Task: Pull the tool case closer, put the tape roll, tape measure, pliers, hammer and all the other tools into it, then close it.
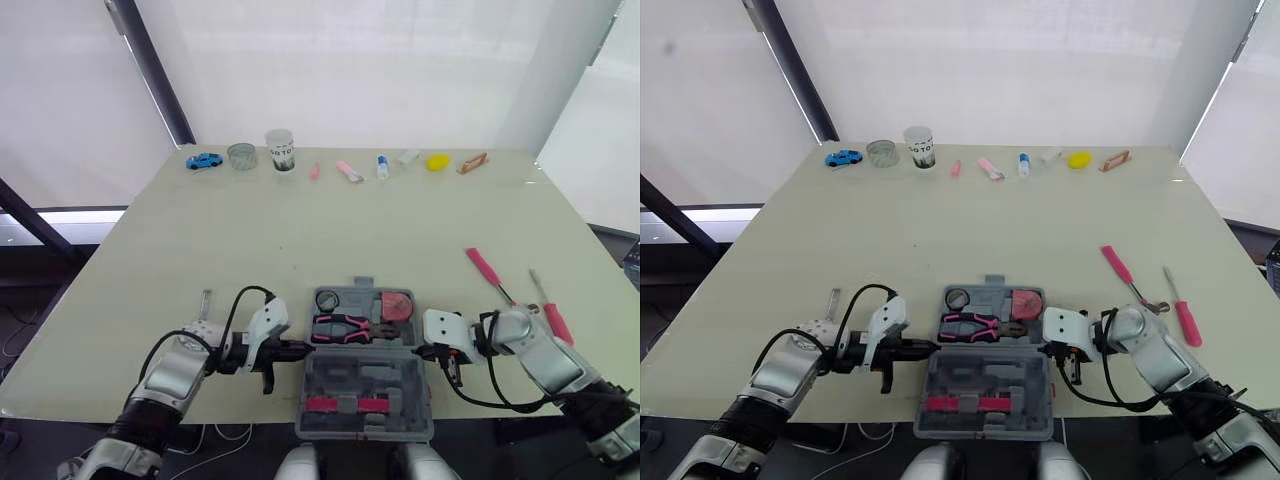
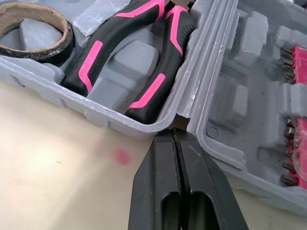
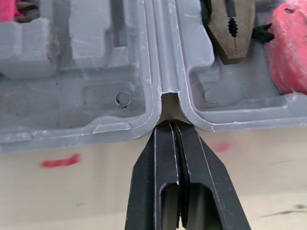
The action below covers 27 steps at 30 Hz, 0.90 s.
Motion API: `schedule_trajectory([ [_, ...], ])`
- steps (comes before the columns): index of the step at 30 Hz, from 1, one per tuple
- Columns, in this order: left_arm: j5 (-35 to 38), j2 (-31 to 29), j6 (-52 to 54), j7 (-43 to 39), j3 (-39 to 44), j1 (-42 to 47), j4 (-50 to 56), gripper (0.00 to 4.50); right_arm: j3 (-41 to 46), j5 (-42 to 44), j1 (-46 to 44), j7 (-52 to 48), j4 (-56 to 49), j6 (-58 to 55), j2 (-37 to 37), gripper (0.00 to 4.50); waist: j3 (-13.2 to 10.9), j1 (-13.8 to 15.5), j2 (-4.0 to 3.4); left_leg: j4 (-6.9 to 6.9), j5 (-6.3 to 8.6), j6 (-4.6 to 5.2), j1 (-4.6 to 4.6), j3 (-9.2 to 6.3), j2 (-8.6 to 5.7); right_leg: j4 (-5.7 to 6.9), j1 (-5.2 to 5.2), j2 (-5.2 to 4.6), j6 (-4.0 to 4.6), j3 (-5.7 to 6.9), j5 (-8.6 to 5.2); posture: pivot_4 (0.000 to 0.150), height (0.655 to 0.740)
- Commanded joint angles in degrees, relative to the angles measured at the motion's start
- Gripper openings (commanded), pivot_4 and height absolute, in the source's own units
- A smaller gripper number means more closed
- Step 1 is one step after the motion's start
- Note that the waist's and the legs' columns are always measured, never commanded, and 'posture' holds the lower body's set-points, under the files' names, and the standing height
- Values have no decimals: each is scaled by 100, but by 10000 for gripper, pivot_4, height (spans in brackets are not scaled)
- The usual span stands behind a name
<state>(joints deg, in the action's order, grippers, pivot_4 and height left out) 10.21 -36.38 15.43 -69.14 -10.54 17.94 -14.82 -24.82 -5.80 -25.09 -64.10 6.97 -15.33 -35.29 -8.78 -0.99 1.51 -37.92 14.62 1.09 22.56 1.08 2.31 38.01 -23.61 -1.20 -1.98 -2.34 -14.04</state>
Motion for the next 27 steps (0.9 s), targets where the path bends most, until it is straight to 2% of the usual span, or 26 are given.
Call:
schedule_trajectory([
  [1,-49,214,-391,-62,-57,336,-382,0,-105,-225,-310,308,583,201,325,222,0,-2,0,-8,0,0,0,0,5,0,2,6,1,-1,4,1500,7400],
  [17,-583,613,-1538,-9,14,1542,-2664,0,-8,-544,-1006,501,2014,623,917,222,8,-12,-2,-39,0,0,1,4,19,13,7,21,2,-7,20,1500,7400],
  [27,-691,972,-1716,-89,-7,1653,-2753,0,134,-550,-841,379,1808,611,748,222,14,24,-11,-40,0,0,2,4,15,13,10,19,1,-10,21,1500,7400],
])
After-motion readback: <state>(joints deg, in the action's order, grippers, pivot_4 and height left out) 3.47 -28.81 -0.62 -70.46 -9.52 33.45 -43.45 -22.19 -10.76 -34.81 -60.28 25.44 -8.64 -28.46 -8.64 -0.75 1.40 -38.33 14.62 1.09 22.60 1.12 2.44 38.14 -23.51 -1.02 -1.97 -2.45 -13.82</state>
